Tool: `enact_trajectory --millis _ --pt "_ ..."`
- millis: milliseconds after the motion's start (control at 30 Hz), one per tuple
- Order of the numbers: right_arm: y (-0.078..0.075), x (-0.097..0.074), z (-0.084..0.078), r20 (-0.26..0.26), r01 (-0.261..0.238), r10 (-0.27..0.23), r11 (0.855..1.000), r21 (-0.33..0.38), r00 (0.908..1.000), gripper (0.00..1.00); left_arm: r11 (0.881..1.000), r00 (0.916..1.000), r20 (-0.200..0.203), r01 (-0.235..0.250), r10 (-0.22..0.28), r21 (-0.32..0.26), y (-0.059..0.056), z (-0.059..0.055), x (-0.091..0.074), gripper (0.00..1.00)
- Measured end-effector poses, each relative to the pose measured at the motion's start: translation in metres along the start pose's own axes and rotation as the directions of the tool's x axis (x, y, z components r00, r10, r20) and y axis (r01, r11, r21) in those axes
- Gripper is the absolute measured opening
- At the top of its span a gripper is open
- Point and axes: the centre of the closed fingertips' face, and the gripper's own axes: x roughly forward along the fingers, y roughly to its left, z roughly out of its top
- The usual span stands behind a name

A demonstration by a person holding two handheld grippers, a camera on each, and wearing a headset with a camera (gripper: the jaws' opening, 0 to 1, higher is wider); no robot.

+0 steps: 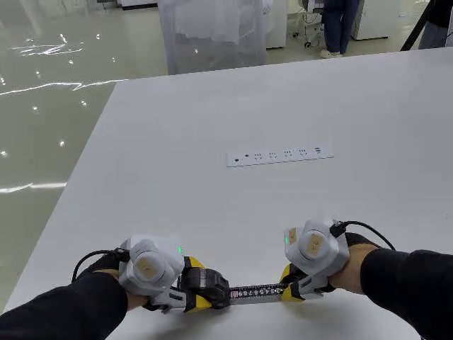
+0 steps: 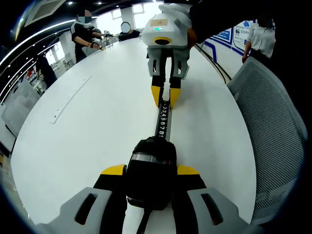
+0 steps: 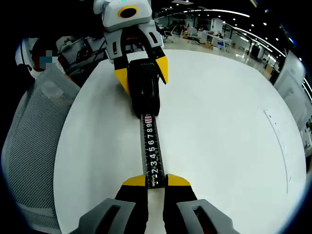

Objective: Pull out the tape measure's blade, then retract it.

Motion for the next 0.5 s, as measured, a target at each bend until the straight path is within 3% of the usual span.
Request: enact_trajectory --millis 500 --pt "-0.0001 -0.0045 -0.0064 -0.002 -0.005 0.005 1.0 0.004 1.0 0.05 1.0 1.0 0.0 0.002 -0.002 0.004 0.0008 -0.001 -0.0004 0.3"
